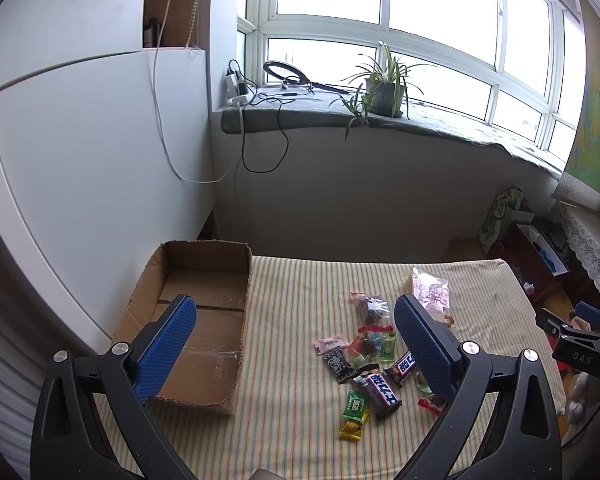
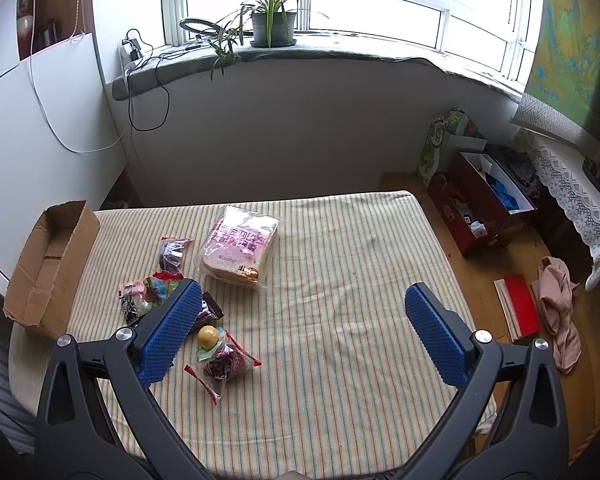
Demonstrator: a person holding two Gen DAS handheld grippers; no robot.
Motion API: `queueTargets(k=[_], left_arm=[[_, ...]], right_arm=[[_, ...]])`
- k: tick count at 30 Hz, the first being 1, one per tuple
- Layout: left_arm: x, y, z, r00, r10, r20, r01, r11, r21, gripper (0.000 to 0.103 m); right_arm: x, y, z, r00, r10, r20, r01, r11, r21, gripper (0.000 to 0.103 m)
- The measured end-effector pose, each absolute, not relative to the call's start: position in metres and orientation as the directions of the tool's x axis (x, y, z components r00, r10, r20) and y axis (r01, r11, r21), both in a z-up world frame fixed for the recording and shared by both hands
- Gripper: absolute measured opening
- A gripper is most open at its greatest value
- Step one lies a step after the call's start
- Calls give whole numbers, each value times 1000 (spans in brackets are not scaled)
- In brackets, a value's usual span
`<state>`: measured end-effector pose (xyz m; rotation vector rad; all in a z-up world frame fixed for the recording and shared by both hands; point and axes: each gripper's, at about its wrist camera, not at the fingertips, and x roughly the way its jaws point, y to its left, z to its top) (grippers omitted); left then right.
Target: Organize snacks
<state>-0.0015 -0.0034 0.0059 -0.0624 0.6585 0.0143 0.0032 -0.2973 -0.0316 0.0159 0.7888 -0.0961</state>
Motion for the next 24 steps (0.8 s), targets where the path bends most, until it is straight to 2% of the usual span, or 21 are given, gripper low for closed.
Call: queueTargets(k=[24], left_arm=[[2, -6, 5, 792, -11, -611, -25, 998, -50, 99]], right_arm=[[8, -295, -33, 691, -68, -719, 86, 996, -11, 103]])
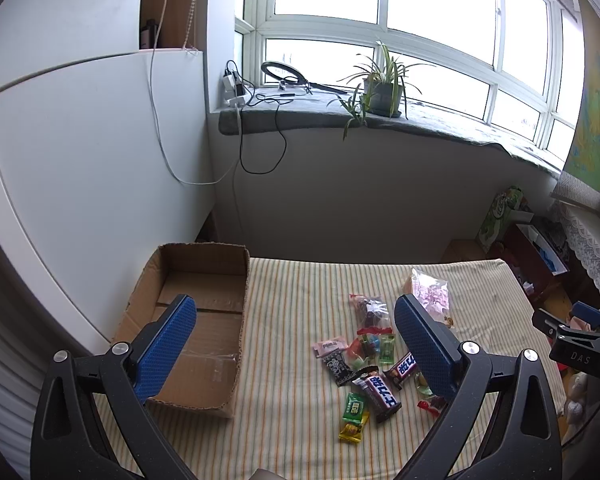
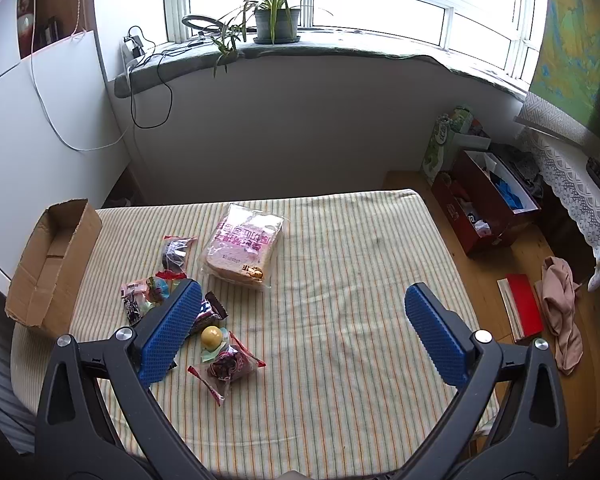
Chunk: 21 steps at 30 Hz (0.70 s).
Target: Organize snacks
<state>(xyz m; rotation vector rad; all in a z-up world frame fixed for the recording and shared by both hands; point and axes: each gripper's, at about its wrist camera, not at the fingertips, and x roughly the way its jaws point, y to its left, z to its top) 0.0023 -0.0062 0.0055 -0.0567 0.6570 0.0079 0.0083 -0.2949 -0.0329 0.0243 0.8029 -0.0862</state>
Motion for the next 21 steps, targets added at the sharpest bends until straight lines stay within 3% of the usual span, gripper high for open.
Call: queueTargets(k=[21], left_arm=[[3, -7, 3, 791, -14, -611, -20, 999, -48, 99]], right_arm=[[9, -296, -37, 681, -61, -730, 87, 996, -2, 103]])
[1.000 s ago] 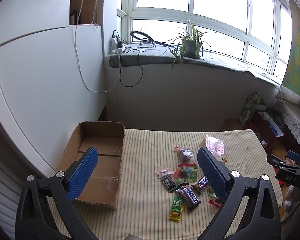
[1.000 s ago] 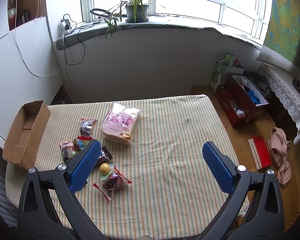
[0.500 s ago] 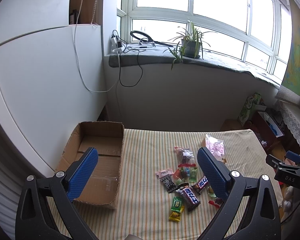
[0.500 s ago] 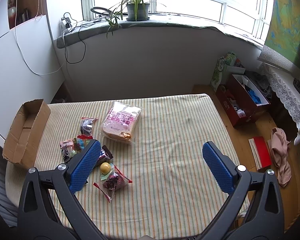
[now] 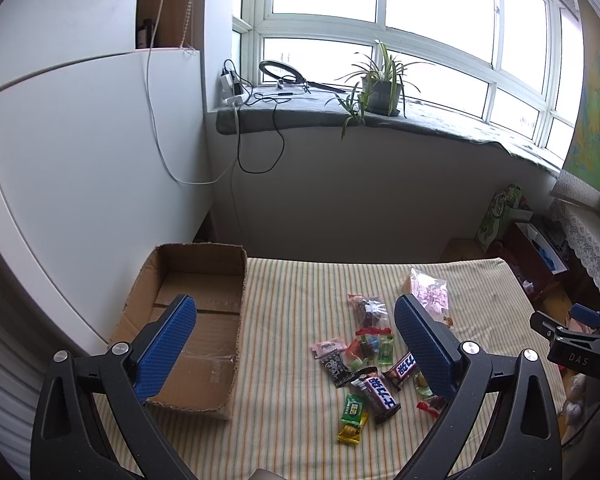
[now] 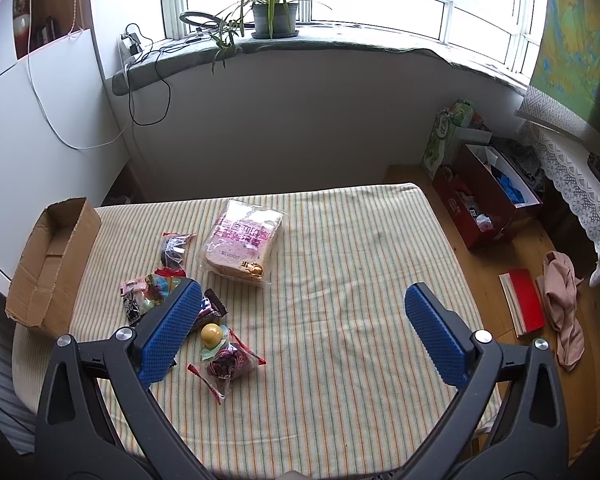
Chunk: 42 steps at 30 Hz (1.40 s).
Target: Organize snacks
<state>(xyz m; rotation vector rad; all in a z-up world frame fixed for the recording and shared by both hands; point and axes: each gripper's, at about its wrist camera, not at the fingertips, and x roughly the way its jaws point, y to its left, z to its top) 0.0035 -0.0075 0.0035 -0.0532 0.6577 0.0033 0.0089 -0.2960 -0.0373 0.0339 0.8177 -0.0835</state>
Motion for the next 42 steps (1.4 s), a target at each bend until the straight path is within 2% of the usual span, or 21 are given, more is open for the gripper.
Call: queueTargets(k=[17, 26, 30, 34, 42], left_arm=[[11, -9, -7, 768, -17, -640, -16, 999, -46, 99], [15, -3, -28, 716, -65, -695, 12, 997, -81, 98], [19, 1, -46, 668, -92, -738, 20, 994, -106, 87], [16, 0, -56, 638, -113, -762, 39, 993, -114, 84], [16, -5, -78, 555, -194, -809, 99, 981, -168, 63]], right_arm=[[15, -300, -49, 642, -53, -764, 91, 996, 7, 103], [14, -305, -67, 599, -22, -800, 63, 998, 21, 103], [12, -307, -79, 578, 2, -816, 48, 998, 36, 103], [11, -303, -90, 547, 53, -836, 23, 997, 78, 103], [13, -288, -117, 473, 149, -868, -25, 988, 156, 97]])
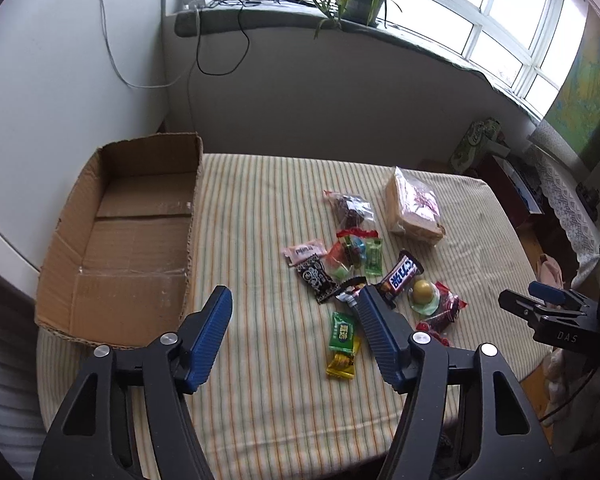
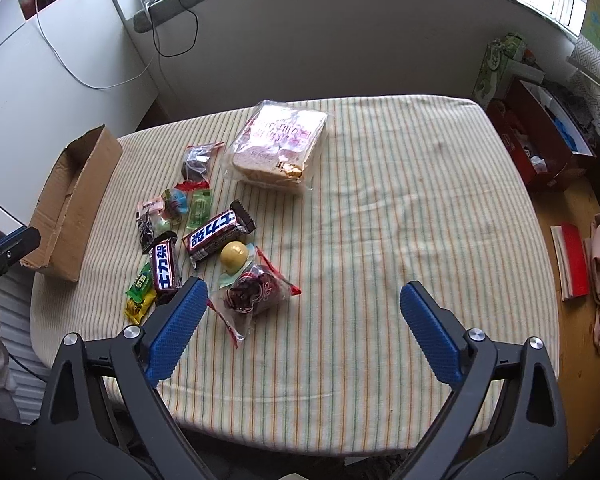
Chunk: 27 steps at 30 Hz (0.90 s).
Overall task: Organize snacks
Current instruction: 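Grasp the green candy with the left tool while the right tool grasps the red-wrapped pastry bag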
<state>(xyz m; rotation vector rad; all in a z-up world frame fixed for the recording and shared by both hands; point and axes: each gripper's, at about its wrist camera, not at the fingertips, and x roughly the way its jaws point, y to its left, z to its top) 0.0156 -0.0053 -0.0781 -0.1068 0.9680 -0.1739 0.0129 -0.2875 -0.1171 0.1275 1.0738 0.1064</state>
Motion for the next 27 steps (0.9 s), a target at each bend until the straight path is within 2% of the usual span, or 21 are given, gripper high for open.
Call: queueTargets(k=[2, 6, 8, 13, 17, 27], left_arm=[[17, -7, -84, 527, -225, -820, 120, 974, -190, 58], [20, -17, -100, 462, -279, -842, 185, 959, -216, 46], [22, -24, -109, 434, -294, -852, 222, 951, -215, 45], [26, -38, -127, 384, -331, -862, 294, 929, -225, 41], [32, -40, -143, 354, -340, -871, 294, 925, -242, 34], [38, -47, -164, 336, -306, -891, 292, 933, -210, 34]], right_arm=[[15, -285, -124, 443, 179, -878, -28, 982, 186, 91], [17, -276, -134, 422, 198, -885, -38, 979, 201, 89], [18, -270, -139, 420, 199, -886, -45, 979, 198, 89], [23, -261, -149, 409, 187, -893, -33, 981, 190, 81], [29, -258, -156, 393, 173, -903, -3, 982, 187, 77], [44, -256, -174, 337, 172, -925, 41, 979, 197, 76]])
